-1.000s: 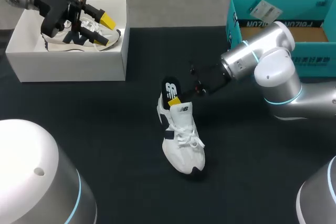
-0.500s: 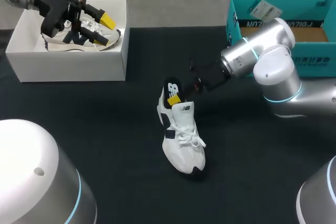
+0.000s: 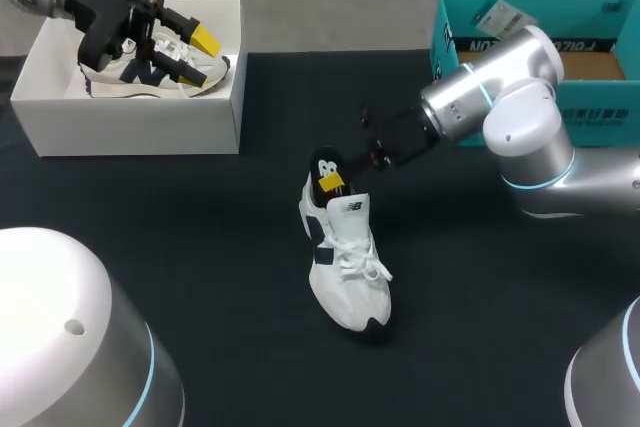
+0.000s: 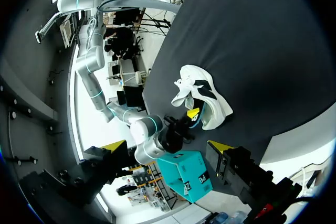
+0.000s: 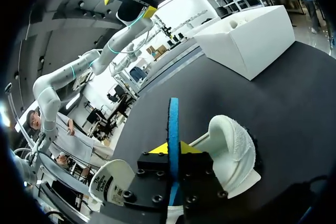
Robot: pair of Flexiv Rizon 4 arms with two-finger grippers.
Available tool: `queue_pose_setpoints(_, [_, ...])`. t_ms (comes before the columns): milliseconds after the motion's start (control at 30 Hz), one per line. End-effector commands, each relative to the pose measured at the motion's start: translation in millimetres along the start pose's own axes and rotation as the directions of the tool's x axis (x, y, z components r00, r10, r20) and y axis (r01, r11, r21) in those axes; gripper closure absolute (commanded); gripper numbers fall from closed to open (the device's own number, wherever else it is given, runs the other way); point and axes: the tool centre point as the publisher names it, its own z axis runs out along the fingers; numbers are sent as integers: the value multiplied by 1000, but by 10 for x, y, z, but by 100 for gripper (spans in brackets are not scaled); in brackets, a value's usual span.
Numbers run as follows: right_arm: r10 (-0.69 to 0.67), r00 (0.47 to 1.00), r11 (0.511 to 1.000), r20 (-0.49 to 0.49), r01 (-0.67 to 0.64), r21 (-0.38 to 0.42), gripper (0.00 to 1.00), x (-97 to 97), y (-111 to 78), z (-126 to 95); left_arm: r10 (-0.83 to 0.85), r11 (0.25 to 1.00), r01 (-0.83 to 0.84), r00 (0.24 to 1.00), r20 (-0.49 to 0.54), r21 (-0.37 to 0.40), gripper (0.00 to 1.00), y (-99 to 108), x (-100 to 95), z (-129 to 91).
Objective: Take the shoe out of the shoebox, open the shoe tongue, remove and reinsert the insole, then place the shoe into the shoebox
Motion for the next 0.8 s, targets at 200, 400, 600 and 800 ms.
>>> queue_pose_setpoints(200, [40, 998, 999, -49, -40, 17, 100, -7, -122, 140, 1, 1000, -1, 1000, -3, 0, 0, -5, 0, -1])
queue_pose_setpoints(400, [71, 995, 997, -65, -69, 22, 100, 41, -207, 207, 1, 1000, -1, 1000, -3, 0, 0, -5, 0, -1])
queue_pose_setpoints(600, [53, 998, 998, -34, -52, 27, 45, 43, -127, 158, 1, 1000, -1, 1000, -3, 0, 0, -5, 0, -1])
queue_pose_setpoints(800, [19, 1000, 999, -9, -19, 39, 35, 31, -4, 58, 1, 1000, -1, 1000, -3, 0, 0, -5, 0, -1])
